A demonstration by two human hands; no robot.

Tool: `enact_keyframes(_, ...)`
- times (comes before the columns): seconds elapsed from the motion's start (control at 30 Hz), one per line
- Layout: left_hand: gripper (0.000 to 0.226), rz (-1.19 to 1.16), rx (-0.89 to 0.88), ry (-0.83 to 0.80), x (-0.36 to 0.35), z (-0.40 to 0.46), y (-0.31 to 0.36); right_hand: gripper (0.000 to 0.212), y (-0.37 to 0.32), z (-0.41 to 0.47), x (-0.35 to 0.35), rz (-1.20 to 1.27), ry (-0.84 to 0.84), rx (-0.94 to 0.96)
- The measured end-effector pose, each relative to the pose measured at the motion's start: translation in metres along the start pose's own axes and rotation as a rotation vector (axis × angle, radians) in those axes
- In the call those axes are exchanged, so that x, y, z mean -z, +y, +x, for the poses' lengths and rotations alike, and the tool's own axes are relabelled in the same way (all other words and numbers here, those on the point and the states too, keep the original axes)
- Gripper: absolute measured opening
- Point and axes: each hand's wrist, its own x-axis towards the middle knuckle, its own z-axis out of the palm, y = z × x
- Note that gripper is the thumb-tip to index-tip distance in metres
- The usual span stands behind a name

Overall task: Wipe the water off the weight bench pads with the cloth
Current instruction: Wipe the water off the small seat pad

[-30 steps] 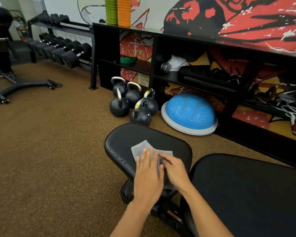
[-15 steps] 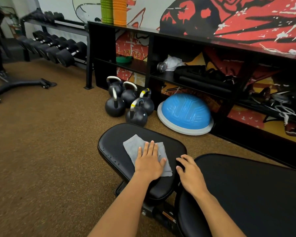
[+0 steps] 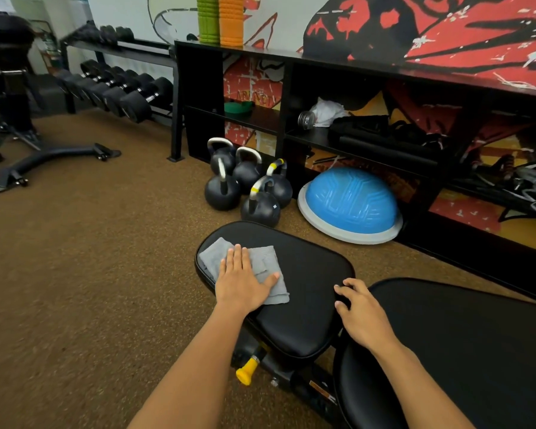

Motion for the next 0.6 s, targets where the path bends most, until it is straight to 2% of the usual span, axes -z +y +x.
enact_keyframes(0.43,0.091,-0.027,-0.018,0.095,-0.015,-0.049,0.007,0.042,-0.001,-0.004,0.001,-0.023,-0.035,0.027)
enact_keyframes(0.6,0.101,0.012,-0.068,0.117,-0.024,-0.073,0.033,0.043,0.001,-0.006,-0.002,-0.03,-0.028,0.039)
